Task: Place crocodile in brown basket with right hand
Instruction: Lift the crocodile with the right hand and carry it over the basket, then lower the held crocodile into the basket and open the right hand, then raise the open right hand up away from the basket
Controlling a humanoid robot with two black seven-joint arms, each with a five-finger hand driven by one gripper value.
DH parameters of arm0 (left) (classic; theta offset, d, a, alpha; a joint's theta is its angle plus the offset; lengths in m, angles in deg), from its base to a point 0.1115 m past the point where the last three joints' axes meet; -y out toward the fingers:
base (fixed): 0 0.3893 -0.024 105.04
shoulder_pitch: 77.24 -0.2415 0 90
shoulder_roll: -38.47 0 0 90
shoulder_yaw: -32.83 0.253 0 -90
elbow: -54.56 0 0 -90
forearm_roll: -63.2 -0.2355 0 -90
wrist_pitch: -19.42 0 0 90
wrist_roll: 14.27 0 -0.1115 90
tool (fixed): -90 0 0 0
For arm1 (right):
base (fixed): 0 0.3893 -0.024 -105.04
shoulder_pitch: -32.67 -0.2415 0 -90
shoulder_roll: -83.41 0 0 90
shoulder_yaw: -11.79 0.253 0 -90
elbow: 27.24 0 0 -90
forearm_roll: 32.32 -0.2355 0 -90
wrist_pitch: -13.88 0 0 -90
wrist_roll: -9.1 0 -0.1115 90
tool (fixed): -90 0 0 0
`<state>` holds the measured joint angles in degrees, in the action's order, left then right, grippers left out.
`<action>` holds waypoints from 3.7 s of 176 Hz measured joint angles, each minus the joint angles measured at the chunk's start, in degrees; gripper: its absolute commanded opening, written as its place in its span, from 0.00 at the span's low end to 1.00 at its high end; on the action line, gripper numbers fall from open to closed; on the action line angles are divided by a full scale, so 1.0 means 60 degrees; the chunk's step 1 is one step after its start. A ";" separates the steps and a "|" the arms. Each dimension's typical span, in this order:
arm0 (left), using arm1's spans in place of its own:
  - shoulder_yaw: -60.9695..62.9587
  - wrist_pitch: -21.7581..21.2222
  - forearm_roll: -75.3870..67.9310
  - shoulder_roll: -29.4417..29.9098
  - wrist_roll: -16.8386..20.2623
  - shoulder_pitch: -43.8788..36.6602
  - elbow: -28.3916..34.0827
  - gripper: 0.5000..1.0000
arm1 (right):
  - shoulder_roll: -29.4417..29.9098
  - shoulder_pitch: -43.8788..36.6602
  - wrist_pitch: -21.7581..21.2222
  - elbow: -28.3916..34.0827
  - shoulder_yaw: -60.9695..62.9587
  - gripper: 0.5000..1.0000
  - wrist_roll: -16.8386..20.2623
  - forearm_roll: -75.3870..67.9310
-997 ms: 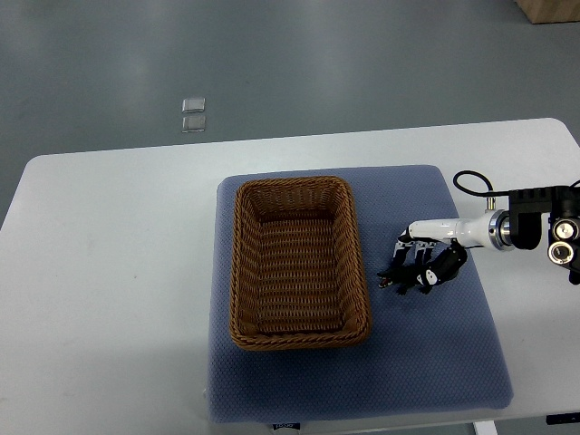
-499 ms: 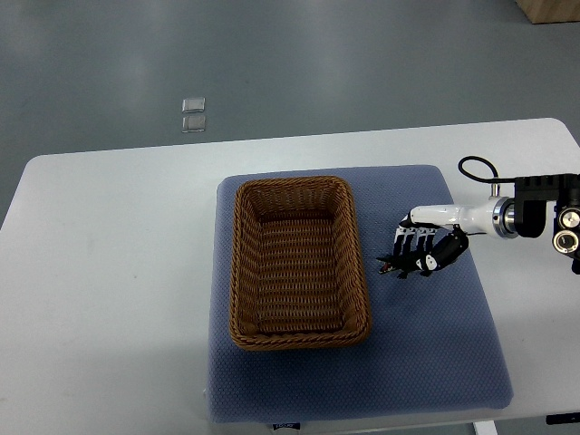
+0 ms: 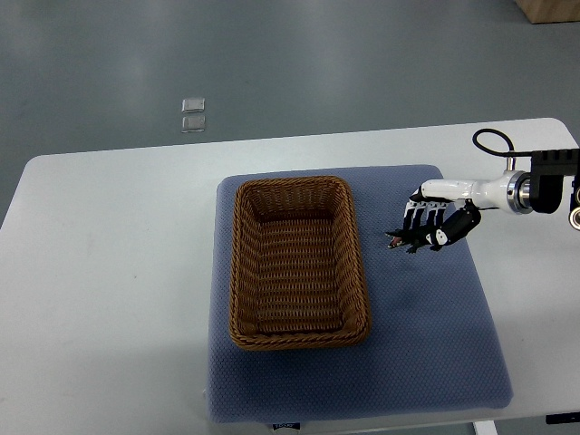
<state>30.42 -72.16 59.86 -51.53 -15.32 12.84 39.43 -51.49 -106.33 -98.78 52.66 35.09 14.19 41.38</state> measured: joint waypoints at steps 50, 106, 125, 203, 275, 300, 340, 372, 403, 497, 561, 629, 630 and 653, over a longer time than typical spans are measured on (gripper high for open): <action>0.0001 0.0007 0.0000 0.0000 0.0000 0.0000 -0.0042 1.00 | -0.0437 -0.0786 -0.0041 0.0069 0.0139 0.11 -0.0012 -0.0022; -0.0008 0.0015 0.0000 0.0000 0.0000 0.0000 -0.0044 1.00 | -0.0123 -0.1117 0.0074 0.0088 0.0943 0.10 -0.0353 -0.0023; -0.0008 0.0015 0.0000 0.0000 0.0000 0.0000 -0.0044 1.00 | 0.0363 -0.1121 0.0096 0.0109 0.1226 0.10 -0.0587 -0.0023; -0.0009 0.0000 0.0000 0.0000 -0.0001 0.0000 -0.0044 1.00 | 0.2840 -0.0723 0.1222 -0.0092 0.1067 0.12 -0.0863 0.0117; -0.0023 0.0000 0.0000 0.0000 0.0001 0.0000 -0.0044 1.00 | 0.3861 0.0267 0.1954 -0.0570 0.0813 0.14 -0.0924 0.0486; -0.0023 0.0000 0.0000 0.0000 0.0001 0.0000 -0.0044 1.00 | 0.4086 0.0536 0.2026 -0.0719 0.0816 0.14 -0.0935 0.0511; -0.0018 0.0000 0.0000 0.0000 0.0001 0.0000 -0.0043 1.00 | 0.4421 0.0798 0.2174 -0.0988 0.0830 0.18 -0.0977 0.0569; -0.0020 0.0000 0.0000 0.0000 0.0001 0.0000 -0.0043 1.00 | 0.4605 0.0914 0.2307 -0.1097 0.0829 0.21 -0.0981 0.0578; -0.0022 0.0000 0.0000 0.0000 0.0001 0.0000 -0.0043 1.00 | 0.4645 0.1052 0.2313 -0.1101 0.0818 0.22 -0.0981 0.0578; -0.0012 0.0000 0.0000 0.0000 0.0001 0.0000 -0.0043 1.00 | 0.4650 0.1419 0.2301 -0.1145 0.3026 0.81 -0.1013 -0.0855; -0.0023 0.0000 0.0000 0.0000 0.0001 0.0000 -0.0043 1.00 | 0.5676 0.2367 0.2423 -0.2478 0.6249 0.82 -0.1013 -0.5644; -0.0023 0.0000 0.0000 0.0000 0.0001 0.0000 -0.0063 1.00 | 0.6390 0.2895 0.2137 -0.5121 0.8098 0.86 -0.1203 -1.0880; -0.0023 0.0000 0.0000 0.0000 0.0001 0.0000 -0.0063 1.00 | 0.6390 0.2899 0.2110 -0.5146 0.8098 0.86 -0.1210 -1.0917; -0.0023 0.0000 0.0000 0.0000 0.0001 0.0000 -0.0072 1.00 | 0.6414 0.3047 0.1041 -0.5809 0.8101 0.86 -0.1284 -1.1466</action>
<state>30.28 -72.16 59.86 -51.53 -15.32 12.84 39.00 -13.01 -88.05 -92.53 17.81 83.69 6.49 -27.42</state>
